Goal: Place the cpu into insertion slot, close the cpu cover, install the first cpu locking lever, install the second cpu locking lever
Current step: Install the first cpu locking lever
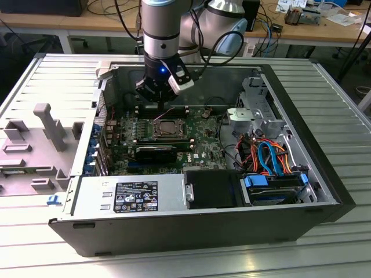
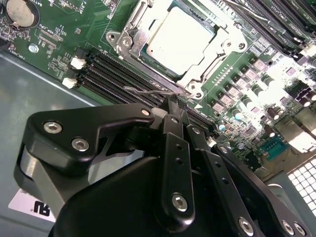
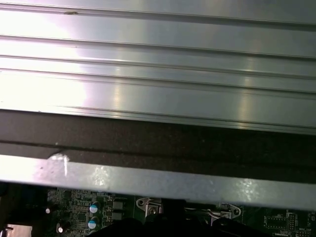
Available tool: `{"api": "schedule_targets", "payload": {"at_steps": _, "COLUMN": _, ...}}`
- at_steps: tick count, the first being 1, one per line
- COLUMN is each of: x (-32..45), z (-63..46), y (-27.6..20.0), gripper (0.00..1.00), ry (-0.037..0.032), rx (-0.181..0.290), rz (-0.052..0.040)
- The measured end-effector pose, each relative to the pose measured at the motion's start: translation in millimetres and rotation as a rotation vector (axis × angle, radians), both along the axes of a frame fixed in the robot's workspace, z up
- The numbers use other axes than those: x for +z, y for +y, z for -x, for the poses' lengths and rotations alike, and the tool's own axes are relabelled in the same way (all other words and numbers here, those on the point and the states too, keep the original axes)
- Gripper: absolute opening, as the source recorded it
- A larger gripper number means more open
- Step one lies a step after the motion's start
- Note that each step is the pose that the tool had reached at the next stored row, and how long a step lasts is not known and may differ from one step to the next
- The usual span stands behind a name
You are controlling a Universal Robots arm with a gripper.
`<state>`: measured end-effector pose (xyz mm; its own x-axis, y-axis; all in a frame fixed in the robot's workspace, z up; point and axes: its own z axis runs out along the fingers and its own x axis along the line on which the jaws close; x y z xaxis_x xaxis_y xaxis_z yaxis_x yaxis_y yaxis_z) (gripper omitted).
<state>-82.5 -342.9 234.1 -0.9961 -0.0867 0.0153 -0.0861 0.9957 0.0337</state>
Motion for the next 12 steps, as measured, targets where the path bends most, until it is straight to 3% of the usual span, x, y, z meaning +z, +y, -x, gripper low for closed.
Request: {"api": "schedule_targets", "payload": {"at_steps": 12, "x": -1.9, "z": -0.7, "y": 0.5, "gripper": 0.11, "ry": -0.0001, "rx": 0.003, "rz": 0.0017}}
